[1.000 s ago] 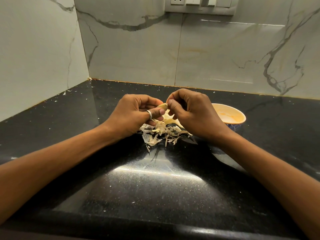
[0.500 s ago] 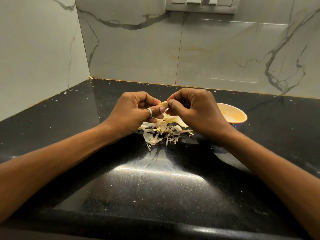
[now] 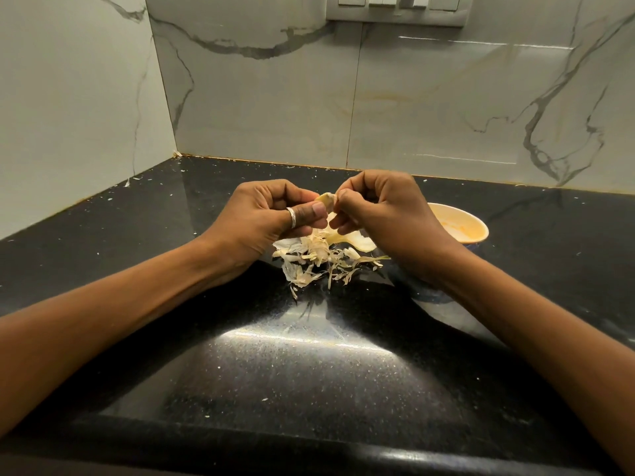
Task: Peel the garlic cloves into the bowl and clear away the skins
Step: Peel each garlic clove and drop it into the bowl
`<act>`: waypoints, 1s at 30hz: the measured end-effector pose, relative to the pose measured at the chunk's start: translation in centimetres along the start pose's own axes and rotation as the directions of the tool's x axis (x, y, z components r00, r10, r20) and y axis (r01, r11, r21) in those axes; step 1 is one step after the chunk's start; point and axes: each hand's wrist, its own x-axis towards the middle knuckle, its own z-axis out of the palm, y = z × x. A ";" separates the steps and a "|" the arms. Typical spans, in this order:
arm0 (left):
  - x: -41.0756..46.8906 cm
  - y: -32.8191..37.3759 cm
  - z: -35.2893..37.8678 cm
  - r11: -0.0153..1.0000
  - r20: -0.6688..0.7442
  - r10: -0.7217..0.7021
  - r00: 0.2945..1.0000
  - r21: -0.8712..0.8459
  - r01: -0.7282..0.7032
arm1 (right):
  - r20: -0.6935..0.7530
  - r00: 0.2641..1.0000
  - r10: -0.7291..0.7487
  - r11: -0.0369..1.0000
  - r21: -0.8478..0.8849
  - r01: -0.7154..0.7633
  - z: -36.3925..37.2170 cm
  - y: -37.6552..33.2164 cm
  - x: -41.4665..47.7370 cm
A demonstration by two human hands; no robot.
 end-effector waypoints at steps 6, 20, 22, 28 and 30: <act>0.2 0.4 0.0 0.960 0.002 -0.093 0.996 -0.267 0.090 | 0.013 0.999 0.044 0.996 0.072 -0.045 0.0 -0.3 0.0; 0.5 1.1 -0.5 0.895 -0.078 -0.148 0.986 -0.434 0.100 | -0.009 0.998 0.062 0.998 -0.011 -0.062 -0.1 0.7 -0.1; 0.5 0.9 -0.4 0.906 -0.072 -0.148 0.986 -0.410 0.106 | -0.015 0.999 0.043 0.999 -0.002 -0.043 -0.1 0.6 0.0; 0.4 0.6 -0.2 0.930 -0.045 -0.153 0.987 -0.345 0.129 | -0.033 0.999 -0.007 1.000 -0.004 0.007 -0.2 0.6 -0.1; 0.4 0.6 -0.2 0.933 -0.044 -0.152 0.987 -0.335 0.129 | -0.048 0.998 -0.032 0.999 -0.002 0.032 -0.2 0.5 0.0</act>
